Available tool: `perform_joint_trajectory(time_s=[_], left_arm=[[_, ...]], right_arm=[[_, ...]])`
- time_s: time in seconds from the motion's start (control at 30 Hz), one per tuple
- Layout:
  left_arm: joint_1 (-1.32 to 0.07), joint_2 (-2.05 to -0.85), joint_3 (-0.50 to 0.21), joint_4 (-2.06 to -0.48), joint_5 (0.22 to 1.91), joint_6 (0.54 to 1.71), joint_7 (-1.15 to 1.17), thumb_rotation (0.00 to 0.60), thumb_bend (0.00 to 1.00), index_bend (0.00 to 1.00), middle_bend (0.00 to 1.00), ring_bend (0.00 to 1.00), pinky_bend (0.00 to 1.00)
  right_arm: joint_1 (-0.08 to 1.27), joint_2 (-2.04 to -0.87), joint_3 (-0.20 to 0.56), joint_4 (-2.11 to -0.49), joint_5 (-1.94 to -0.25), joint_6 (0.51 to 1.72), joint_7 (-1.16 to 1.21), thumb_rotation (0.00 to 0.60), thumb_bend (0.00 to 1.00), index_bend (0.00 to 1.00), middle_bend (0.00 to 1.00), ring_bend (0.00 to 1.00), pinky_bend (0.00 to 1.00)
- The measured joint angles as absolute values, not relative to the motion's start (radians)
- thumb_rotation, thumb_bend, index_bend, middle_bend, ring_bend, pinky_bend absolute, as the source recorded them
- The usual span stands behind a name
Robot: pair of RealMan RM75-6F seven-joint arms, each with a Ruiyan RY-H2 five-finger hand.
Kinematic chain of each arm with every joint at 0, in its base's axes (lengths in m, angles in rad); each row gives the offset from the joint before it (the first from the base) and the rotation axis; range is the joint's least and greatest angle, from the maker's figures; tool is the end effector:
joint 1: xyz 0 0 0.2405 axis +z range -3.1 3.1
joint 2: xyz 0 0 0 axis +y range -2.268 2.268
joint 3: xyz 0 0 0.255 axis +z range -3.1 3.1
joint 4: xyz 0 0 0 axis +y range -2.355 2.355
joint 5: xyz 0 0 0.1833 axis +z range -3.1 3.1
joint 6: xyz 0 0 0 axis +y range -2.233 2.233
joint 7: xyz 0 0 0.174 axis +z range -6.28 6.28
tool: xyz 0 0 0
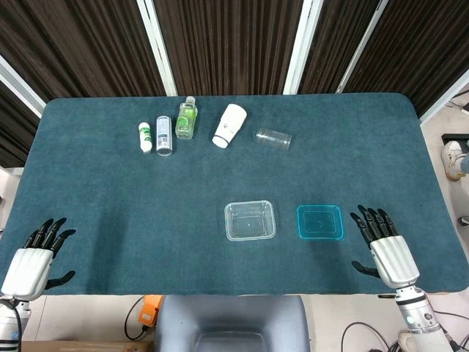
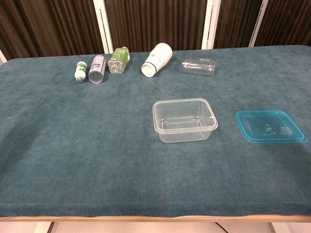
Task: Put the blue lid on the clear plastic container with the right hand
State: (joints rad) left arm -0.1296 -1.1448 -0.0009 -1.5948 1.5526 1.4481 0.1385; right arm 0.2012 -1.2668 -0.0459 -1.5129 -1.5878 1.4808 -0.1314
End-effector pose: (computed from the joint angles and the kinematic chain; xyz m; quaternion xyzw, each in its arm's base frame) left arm -0.2901 0.2121 0.1590 -0.6587 -0.3442 -0.3477 0.5716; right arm -0.2742 -0.2233 0.1223 0.6773 -0.3287 0.3841 0.5345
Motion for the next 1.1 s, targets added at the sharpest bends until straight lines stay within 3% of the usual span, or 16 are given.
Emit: perform_joint_trajectory(time_s=[0.37,0.77,1.1], left_arm=[[-0.136,-1.145,0.001,-1.599,1.555,1.435,0.135,0.6,0.46,0.22,0.06,0.01,0.2],[-0.139,-1.14,0.005,-1.607,1.556,1.427,0.134,0.6,0.46,0.22,0.07,0.01,0.21],[-0.14,-1.135,0.008,-1.611,1.556,1.423,0.128,0.6,0.46,0.22,0.07,0.02,0.21]], right_arm=[[0.213,-1.301,-0.008,-1.472,-1.57,1.449,-0.174,0.6,0.24,0.0,0.01,0.03,0.02],[0.323,-1.356,0.046,-1.4,-1.495,1.241,-0.264,0.6,0.24,0.0,0.07,0.1,0.02],[0.435,-1.359,0.079,-1.386,-1.376,0.989,-0.258,0.6,0.24,0.0,0.1,0.11,0.01]])
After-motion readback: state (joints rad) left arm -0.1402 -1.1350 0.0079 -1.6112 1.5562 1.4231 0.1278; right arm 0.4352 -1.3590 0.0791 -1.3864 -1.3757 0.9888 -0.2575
